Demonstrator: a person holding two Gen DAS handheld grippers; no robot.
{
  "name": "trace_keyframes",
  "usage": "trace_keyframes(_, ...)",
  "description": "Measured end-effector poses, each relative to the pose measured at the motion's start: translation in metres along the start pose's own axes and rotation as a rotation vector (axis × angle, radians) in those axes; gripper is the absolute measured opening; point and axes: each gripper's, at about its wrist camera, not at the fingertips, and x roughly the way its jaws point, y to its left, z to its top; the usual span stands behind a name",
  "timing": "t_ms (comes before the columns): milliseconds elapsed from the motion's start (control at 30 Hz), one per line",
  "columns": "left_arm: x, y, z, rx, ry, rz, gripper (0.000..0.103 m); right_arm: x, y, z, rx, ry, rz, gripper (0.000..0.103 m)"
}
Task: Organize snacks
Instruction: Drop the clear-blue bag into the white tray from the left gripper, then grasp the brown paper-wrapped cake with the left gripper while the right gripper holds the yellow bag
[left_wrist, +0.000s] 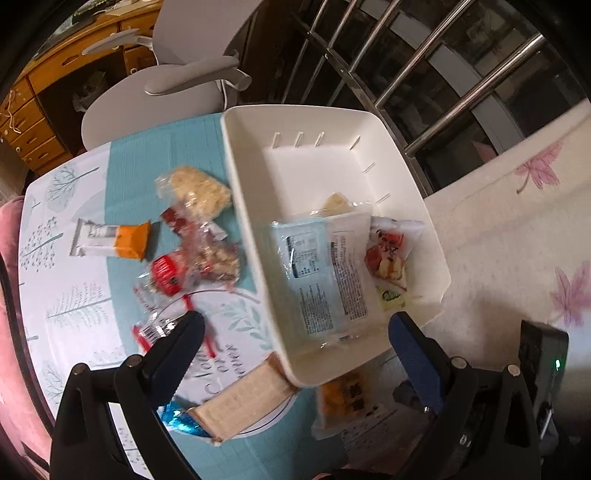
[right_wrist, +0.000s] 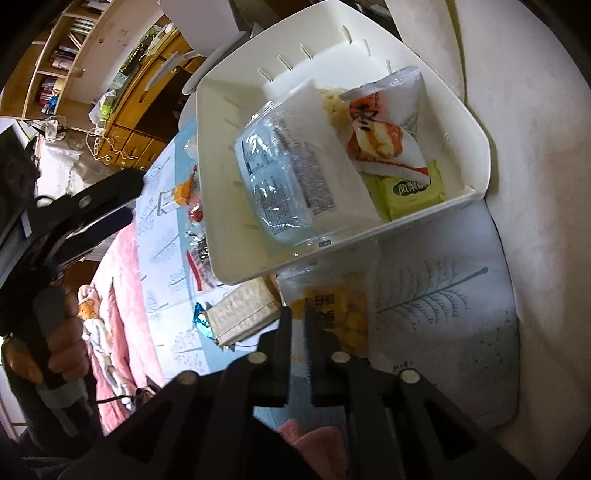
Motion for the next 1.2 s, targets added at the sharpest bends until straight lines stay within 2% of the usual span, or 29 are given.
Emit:
trace_keyframes(133, -0.011, 0.016, -0.018, 0.059, -0.007, 0.013, 0.099, 0.006, 0.003, -0.011, 0.002, -0.05, -0.043, 0.027)
trace_keyframes(200, -0.015, 0.022, -0.027, 0.085, -0.013, 0.013, 0.099, 0.008, 0.004, -0.018, 0.005, -0.075, -0.059, 0.038)
trace_keyframes(333, -0.019, 0.031, -0.046, 0.15, -0.004, -0.009, 0.099, 0.011, 0.009, -0.034, 0.007, -0.146, -0.075, 0.049)
trace_keyframes(600, 0.006, 0.032, -0.08, 0.333, 0.081, 0.004, 0.099, 0.024, 0.012, -0.07, -0.002, -0.329, -0.134, 0.073)
trace_keyframes(1000, 0.079, 0.028, -0.115, 0.557, 0.23, 0.096, 0.098, 0.056, 0.012, -0.1, -0.081, -0.495, -0.278, 0.085)
trace_keyframes(1200, 0.108, 0.02, -0.132, 0.693, 0.256, 0.162, 0.097, 0.069, 0.009, -0.101, -0.114, -0.533, -0.324, 0.087)
